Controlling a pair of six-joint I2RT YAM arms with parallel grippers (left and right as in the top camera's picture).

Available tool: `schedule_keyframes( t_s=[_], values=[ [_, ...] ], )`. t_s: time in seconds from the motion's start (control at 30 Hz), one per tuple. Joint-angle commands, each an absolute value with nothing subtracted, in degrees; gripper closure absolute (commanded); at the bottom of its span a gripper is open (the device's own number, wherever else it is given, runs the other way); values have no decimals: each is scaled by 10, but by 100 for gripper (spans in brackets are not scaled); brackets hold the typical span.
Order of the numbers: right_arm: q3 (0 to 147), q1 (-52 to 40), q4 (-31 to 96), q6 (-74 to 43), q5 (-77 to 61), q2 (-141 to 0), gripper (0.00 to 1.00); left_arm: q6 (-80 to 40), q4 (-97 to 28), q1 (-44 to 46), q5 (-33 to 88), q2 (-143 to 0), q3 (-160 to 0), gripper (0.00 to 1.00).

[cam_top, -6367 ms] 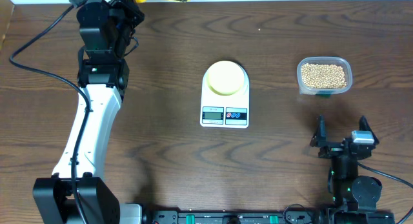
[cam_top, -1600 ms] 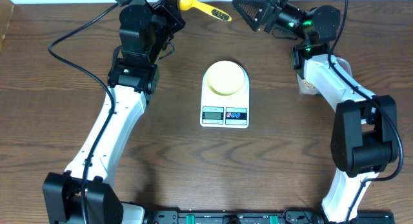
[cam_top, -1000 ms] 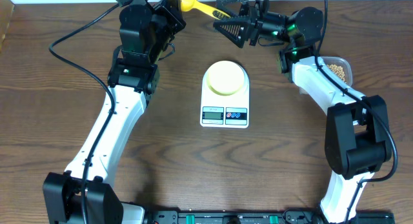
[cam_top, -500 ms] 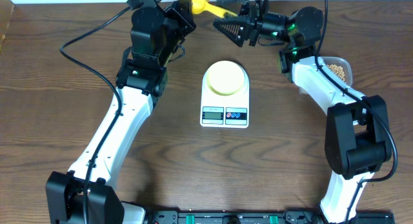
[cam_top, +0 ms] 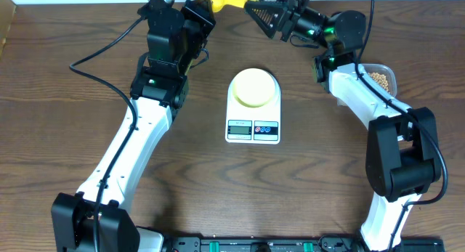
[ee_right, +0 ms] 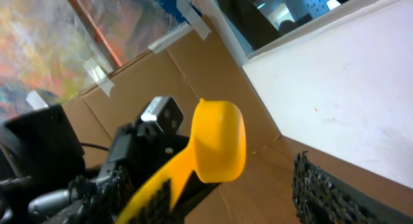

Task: Scoop item into bowl and weigh 50g on scale

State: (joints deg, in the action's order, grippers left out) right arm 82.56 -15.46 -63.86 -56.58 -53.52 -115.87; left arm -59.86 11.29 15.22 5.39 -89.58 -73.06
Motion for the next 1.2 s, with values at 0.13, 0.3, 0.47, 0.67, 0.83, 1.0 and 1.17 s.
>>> schedule_keyframes(
  t_s=[0.13,0.3,0.47,0.67,0.83,1.0,1.17],
  values=[
    [836,-154,-661,-628,-518,-1154,27,-619,112,163,44,-900,-741,92],
    [836,-154,-661,-647,-521,-1154,52,-618,112,171,44,-900,-741,92],
    [836,-154,-662,-647,-521,-1154,74,-618,112,171,44,-900,-741,92],
    [836,-150,-662,-647,-524,-1154,99,-619,113,171,44,-900,-741,92],
    [836,-149,-662,-643,-524,-1154,99,-618,113,171,44,-900,-741,23],
    [836,-143,-658,-605,-524,-1154,99,-618,112,171,44,-900,-741,17],
    [836,-129,-560,-432,-504,-1154,99,-618,112,171,44,-900,-741,17]
  ],
)
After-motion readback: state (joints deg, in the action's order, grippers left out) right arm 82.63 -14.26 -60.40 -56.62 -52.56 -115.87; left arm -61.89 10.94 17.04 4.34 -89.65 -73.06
